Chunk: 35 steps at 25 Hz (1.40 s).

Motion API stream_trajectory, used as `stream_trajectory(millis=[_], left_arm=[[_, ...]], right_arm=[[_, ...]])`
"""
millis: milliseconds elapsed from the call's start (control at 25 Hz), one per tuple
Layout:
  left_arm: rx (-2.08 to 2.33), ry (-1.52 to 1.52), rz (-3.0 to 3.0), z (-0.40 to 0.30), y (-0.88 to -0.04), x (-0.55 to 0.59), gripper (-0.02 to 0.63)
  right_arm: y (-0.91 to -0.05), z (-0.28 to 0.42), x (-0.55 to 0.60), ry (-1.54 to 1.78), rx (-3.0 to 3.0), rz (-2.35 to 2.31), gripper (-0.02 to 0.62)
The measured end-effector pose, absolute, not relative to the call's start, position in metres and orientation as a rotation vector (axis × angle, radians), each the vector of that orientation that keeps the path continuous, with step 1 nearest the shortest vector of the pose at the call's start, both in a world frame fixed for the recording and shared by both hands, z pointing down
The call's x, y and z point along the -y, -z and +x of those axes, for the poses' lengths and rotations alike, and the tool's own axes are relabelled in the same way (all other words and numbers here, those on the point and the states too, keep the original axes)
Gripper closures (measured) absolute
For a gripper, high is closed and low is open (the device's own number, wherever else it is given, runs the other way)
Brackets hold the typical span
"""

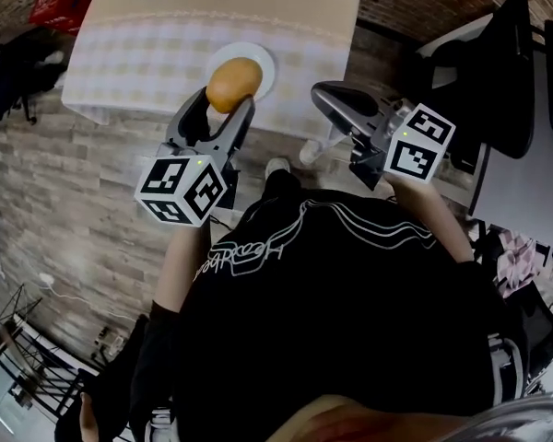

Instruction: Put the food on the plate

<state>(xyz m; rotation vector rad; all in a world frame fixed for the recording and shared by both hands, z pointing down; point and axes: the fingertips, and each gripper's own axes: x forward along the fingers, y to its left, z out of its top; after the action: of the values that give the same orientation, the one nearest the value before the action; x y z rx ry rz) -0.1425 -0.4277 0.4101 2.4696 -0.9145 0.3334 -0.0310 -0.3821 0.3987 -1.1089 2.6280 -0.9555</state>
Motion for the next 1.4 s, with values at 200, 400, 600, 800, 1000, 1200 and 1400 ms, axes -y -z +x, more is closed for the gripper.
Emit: stream_trajectory(millis=[200,400,600,800,1000,1200,1400], left_arm=[[0.877,-0.406,2.448,-0.143,-0.445,0.455,0.308],[0.875,-0.513,2.477,-0.140,-0.478,0.475,0.308],[0.821,-0.620,2.500,-0.137,-0.513,0.481,0.308],[0.787,-0.690,2.529,-0.136,-0.538,0.490,0.308],[0.765,-0.758,2.551,-0.135,-0.556,0.496,0.308],[0.755,-0.808,2.546,-0.138,-0.566,0.500,0.308],[0.733,-0.804,2.552,-0.137,-0.571,0.500,0.308]], right_arm=[[-0.417,-0.022,0.397,0.998,-2.566,-1.200,0.598],[-0.431,-0.017,0.410,1.021,-2.525,-1.264,0.598],[-0.443,-0.009,0.410,1.038,-2.468,-1.341,0.598],[-0.459,-0.008,0.408,1.074,-2.421,-1.390,0.598],[-0.469,-0.009,0.408,1.085,-2.384,-1.417,0.598],[-0.474,-0.010,0.406,1.090,-2.353,-1.442,0.598],[-0.476,-0.012,0.403,1.099,-2.340,-1.463,0.598]])
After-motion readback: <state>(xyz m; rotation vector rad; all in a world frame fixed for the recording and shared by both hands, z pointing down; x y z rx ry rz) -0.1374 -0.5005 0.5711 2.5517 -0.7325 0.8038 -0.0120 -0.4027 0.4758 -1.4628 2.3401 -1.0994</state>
